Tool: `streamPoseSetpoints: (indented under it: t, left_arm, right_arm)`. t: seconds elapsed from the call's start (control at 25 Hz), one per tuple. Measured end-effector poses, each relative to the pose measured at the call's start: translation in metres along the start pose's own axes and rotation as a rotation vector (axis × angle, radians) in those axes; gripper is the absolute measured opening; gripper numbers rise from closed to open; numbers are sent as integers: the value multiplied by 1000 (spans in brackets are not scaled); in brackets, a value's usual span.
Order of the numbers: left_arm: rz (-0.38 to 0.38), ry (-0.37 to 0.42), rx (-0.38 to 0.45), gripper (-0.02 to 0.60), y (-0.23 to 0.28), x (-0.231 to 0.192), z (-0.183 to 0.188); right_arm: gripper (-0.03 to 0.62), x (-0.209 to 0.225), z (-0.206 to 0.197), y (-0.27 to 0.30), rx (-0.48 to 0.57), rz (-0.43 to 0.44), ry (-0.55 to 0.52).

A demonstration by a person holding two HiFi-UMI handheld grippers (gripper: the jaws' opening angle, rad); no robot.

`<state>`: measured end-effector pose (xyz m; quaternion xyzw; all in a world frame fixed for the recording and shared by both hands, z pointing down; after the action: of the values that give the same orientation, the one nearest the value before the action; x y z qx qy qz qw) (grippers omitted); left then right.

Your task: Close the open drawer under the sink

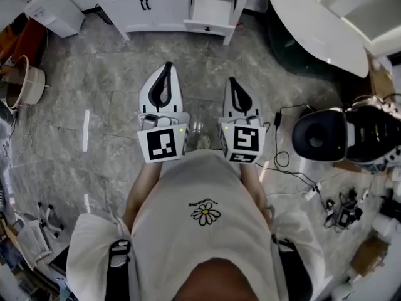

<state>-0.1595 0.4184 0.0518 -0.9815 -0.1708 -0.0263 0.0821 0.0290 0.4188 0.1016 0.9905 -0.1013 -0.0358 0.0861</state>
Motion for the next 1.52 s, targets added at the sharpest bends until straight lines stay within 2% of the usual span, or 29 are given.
streamPoseSetpoints:
  t: [0.16,0.28,0.48,0.72,0.96,1.12,1.24,1.36,1.52]
  left_arm:
    - [0,0,-3,18,4,1,-1]
    - [2,5,-5,18,9,6,0]
    - [0,56,7,18,18,16,2]
    - [25,50,11,18,22,12,0]
    - [15,83,33,18,30,22,4]
    - [24,58,25,18,30,15,-5]
    - [30,27,64,18,35,13,-6]
    - [14,17,93,18,41,16,-5]
    - [-5,18,85,18,49,15,-7]
  right_arm:
    - [28,-2,0,3,15,46,-17]
    - [29,3,0,4,15,38,-7]
    - [29,27,-14,7,-38,11,87]
    - [29,44,-14,7,-28,-23,78]
    - [29,51,-15,14,-26,-11,80]
    - [29,39,-12,18,-12,12,37]
    - [29,38,-8,20,10,21,21]
    - [29,42,-6,22,27,14,17]
    - [29,42,0,28,52,9,4]
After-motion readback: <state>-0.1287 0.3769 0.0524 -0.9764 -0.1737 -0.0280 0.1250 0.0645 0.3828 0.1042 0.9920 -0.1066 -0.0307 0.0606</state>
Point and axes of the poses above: the fingertips, and each gripper's own axes: y forward along the fingers, x to its right, z out of its top, the point moved 9 cm from there along -y, backward along the fingers, and after that the axes turned 7 degrees about -z, right-handed, at the moved point
